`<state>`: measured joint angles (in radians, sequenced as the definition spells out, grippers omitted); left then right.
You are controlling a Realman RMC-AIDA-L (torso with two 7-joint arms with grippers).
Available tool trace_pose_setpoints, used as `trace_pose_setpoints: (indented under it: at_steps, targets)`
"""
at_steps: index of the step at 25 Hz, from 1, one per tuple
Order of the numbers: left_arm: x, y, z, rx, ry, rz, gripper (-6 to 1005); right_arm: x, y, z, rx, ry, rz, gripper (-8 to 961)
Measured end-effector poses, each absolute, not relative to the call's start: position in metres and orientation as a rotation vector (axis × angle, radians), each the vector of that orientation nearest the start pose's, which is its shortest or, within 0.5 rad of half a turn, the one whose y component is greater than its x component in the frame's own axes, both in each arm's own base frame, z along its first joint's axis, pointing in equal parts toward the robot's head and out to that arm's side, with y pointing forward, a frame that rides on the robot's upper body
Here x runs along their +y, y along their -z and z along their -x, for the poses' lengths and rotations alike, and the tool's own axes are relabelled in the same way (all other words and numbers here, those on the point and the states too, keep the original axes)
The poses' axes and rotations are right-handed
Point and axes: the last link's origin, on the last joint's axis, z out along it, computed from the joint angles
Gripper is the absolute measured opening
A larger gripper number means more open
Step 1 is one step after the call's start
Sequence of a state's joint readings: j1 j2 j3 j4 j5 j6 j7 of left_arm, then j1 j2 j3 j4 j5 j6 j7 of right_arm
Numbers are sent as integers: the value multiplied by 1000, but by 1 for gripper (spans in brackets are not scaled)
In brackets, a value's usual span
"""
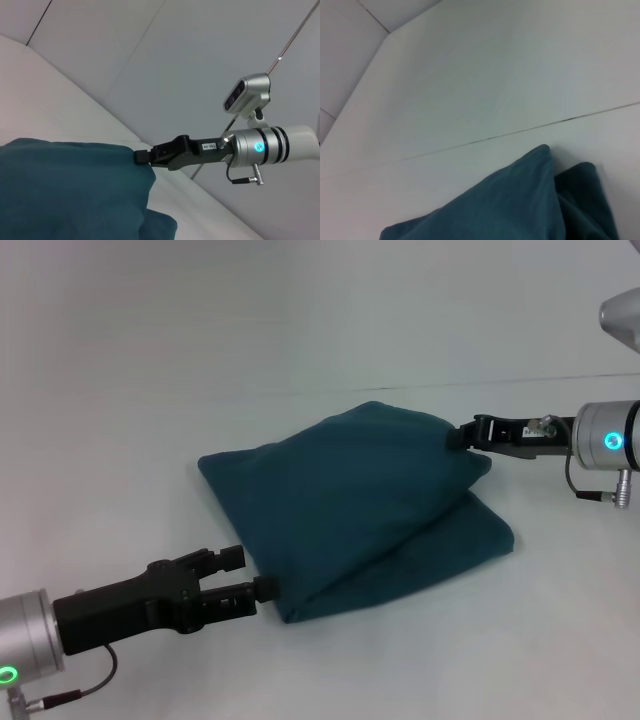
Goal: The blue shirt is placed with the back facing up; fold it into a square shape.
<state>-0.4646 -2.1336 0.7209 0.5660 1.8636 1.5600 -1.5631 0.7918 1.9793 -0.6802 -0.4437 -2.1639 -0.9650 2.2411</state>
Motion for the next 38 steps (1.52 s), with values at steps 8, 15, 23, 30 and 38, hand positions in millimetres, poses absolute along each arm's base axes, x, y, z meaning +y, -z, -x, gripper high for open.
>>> trace_pose_setpoints:
  at_steps: [8, 15, 23, 30, 38]
  targets:
    - [303, 33, 260, -1083, 988, 2610, 949, 435, -17, -282, 1558, -514, 1973, 51]
    - [303, 33, 260, -1083, 989, 2611, 950, 437, -22, -290, 1550, -507, 1925, 268]
    - [304, 34, 259, -1082, 989, 2611, 950, 428, -36, -300, 1656, -514, 1914, 561]
    - [304, 34, 260, -1084, 984, 2606, 949, 418, -31, -305, 1723, -515, 1913, 612]
    - [305, 34, 260, -1083, 983, 2606, 949, 418, -17, -297, 1741, -536, 1923, 612]
